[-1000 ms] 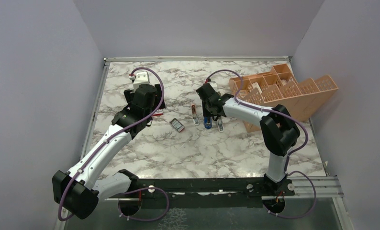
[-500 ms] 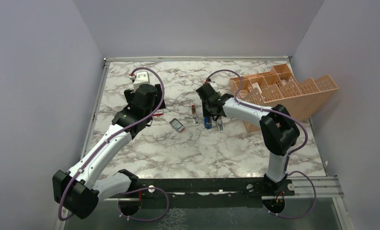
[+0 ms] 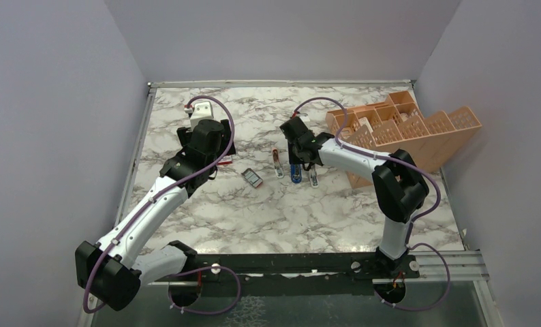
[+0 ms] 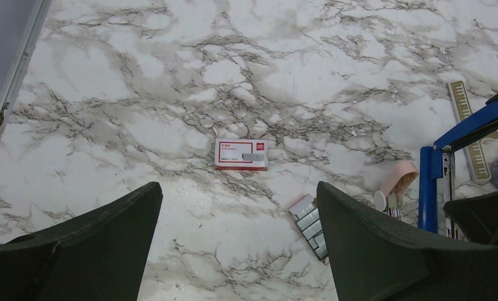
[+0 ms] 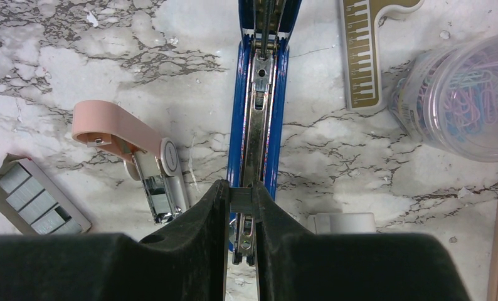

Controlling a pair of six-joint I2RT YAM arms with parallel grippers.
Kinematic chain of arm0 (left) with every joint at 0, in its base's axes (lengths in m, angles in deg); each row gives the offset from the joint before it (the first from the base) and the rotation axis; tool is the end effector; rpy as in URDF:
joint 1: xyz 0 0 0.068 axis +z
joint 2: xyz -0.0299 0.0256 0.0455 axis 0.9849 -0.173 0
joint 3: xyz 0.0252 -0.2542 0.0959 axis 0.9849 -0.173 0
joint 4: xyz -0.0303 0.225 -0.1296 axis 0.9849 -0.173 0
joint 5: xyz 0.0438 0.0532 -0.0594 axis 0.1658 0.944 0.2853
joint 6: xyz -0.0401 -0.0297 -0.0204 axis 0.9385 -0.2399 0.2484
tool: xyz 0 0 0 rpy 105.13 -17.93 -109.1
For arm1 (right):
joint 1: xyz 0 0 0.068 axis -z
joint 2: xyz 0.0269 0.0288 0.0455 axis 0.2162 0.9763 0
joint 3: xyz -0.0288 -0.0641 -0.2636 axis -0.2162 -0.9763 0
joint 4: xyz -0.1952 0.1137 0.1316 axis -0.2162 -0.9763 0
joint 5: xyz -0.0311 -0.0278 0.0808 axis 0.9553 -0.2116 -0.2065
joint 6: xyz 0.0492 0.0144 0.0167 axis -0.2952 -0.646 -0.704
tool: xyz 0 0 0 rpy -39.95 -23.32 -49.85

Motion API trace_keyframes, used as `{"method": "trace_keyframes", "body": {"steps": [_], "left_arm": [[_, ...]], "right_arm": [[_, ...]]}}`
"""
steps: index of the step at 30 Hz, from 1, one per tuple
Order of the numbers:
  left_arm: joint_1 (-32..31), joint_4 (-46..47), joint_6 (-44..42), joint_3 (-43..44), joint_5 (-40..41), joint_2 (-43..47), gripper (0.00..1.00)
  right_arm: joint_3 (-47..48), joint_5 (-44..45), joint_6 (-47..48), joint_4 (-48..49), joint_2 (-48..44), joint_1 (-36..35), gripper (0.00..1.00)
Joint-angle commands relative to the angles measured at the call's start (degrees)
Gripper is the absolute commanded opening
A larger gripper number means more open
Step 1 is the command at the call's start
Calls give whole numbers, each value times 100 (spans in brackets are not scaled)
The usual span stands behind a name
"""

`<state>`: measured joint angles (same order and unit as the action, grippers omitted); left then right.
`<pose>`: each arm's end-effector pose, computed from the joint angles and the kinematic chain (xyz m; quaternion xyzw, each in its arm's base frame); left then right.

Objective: Load the staples into the stapler

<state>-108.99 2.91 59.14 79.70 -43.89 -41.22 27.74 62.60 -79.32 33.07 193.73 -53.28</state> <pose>0.2161 -0.0987 0.3255 -0.0895 0.8480 0.0041 0.5224 0.3096 0.2522 0.2025 -0.0518 0.9406 0.0428 0.3329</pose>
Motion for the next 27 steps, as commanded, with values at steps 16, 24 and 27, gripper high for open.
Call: {"method": "trace_keyframes", "body": {"steps": [16, 24, 27], "left_arm": [[21, 102, -11, -24, -59, -3, 93], [21, 95, -13, -37, -59, 10, 93], [21, 95, -15, -34, -59, 11, 93]], "right_arm": [[-58, 212, -114, 79, 118, 28, 22], [-32, 249, -162, 15, 181, 28, 22], [-25, 254, -159, 9, 164, 30, 22]]}}
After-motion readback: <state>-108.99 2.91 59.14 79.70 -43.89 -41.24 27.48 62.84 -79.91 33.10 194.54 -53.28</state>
